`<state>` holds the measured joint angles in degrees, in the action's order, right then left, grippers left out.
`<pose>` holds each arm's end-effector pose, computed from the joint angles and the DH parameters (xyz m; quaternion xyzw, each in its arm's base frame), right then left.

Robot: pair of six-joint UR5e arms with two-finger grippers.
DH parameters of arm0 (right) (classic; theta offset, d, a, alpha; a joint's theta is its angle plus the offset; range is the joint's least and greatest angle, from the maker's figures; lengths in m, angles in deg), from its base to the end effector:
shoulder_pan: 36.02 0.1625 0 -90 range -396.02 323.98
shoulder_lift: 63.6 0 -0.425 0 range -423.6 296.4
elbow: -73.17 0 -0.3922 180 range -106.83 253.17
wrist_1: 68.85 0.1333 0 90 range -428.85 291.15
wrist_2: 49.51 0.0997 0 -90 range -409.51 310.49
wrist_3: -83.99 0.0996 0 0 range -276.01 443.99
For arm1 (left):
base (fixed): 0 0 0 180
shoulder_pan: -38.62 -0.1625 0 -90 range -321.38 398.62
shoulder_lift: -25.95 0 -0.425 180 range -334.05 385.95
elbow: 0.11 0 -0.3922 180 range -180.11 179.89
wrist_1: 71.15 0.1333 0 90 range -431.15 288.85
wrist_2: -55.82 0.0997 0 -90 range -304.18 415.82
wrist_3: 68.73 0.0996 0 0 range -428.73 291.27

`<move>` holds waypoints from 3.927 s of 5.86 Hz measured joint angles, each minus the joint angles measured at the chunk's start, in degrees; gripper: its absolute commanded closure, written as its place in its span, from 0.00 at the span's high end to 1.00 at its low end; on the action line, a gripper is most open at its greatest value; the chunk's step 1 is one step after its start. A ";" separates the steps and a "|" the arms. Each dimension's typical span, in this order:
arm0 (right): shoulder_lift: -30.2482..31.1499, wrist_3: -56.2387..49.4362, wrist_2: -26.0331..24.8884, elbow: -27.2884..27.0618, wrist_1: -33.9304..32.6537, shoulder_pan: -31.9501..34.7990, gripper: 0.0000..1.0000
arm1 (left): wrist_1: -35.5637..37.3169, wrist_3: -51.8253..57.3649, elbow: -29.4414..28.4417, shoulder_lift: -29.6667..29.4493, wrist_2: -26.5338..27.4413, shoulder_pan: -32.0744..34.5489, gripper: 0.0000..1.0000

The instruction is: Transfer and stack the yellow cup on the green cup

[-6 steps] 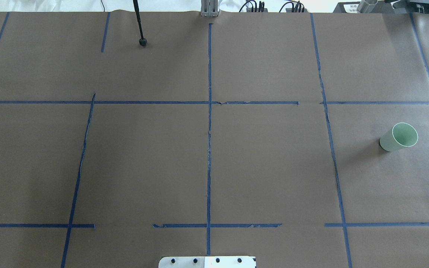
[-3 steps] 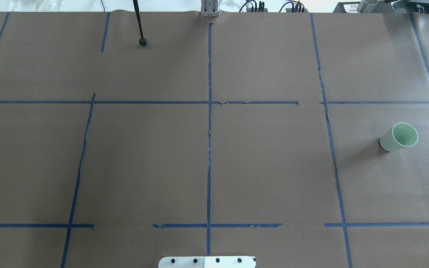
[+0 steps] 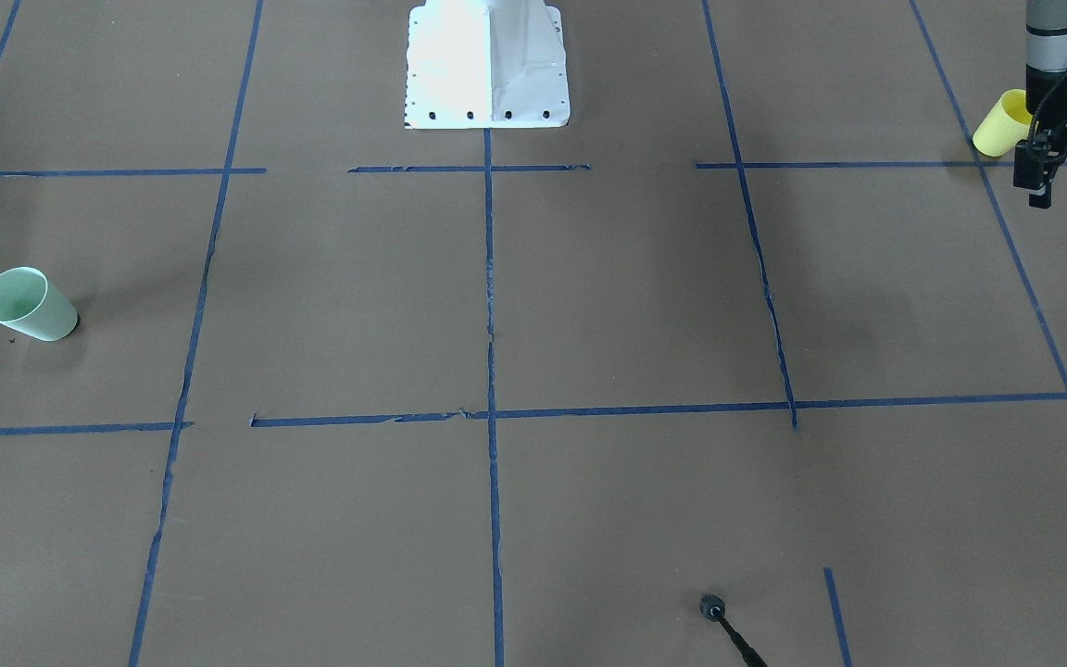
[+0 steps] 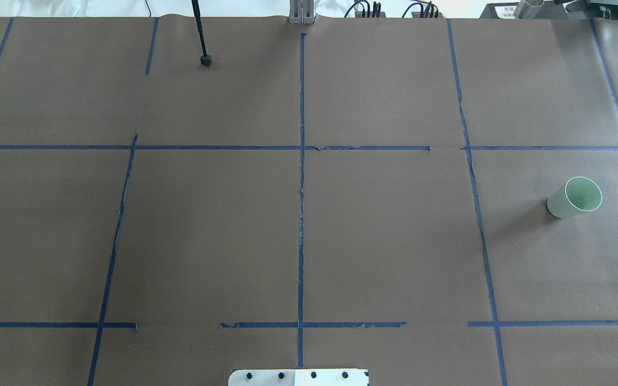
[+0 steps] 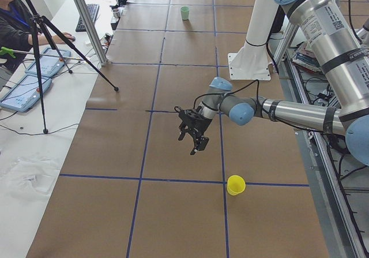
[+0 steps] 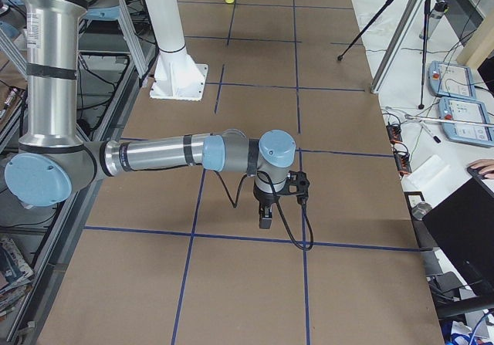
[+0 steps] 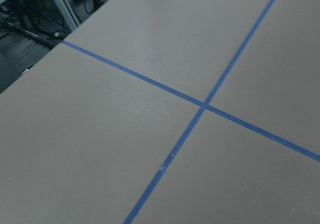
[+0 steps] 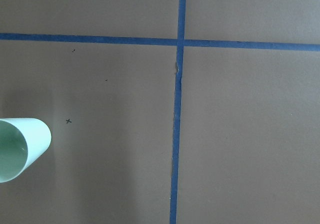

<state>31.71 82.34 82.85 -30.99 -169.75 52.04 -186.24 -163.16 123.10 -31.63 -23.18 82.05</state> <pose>0.0511 -0.4472 0.6025 -0.0176 -0.3612 -0.0227 0.9320 0.1108 -0.3146 0.5603 0.1625 0.1789 -0.4131 0.8780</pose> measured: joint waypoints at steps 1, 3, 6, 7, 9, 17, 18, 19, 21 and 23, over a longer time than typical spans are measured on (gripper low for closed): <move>-0.02 0.01 0.00 -0.08 0.00 0.00 1.00 | 0.96 -5.74 0.01 2.29 2.88 -0.72 1.00; -0.03 0.04 0.10 -0.15 0.00 0.00 1.00 | 6.33 -15.68 0.02 3.35 7.66 -4.69 1.00; -0.30 -0.02 0.36 -0.16 0.00 0.00 1.00 | 26.55 -43.28 0.05 1.78 12.27 -21.23 1.00; -0.41 0.00 0.38 -0.19 0.00 -0.08 1.00 | 36.50 -53.17 0.24 -0.33 11.76 -24.40 1.00; -0.50 0.06 0.43 -0.22 0.54 -0.40 1.00 | 51.54 -64.92 0.48 -4.52 5.53 -27.87 1.00; -0.59 0.00 0.29 -0.36 1.74 -0.85 1.00 | 60.17 -82.93 -11.85 -16.37 -4.03 -37.85 1.00; -0.80 0.01 0.27 -0.40 1.75 -0.91 1.00 | 59.93 -83.67 -13.37 -16.51 -4.11 -37.92 1.00; -1.10 0.05 0.27 -0.41 1.76 -0.94 1.00 | 59.56 -84.25 -15.38 -16.54 -4.14 -37.93 1.00; -1.54 0.06 0.26 -0.42 1.76 -1.10 1.00 | 57.04 -84.80 -19.45 -16.56 -4.12 -37.96 1.00; -1.84 0.07 0.31 -0.58 1.76 -1.27 1.00 | 54.23 -84.79 -22.32 -16.30 -3.99 -37.96 1.00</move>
<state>29.86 82.41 83.16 -31.57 -168.00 50.77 -132.01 -247.95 100.78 -47.93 -27.17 44.09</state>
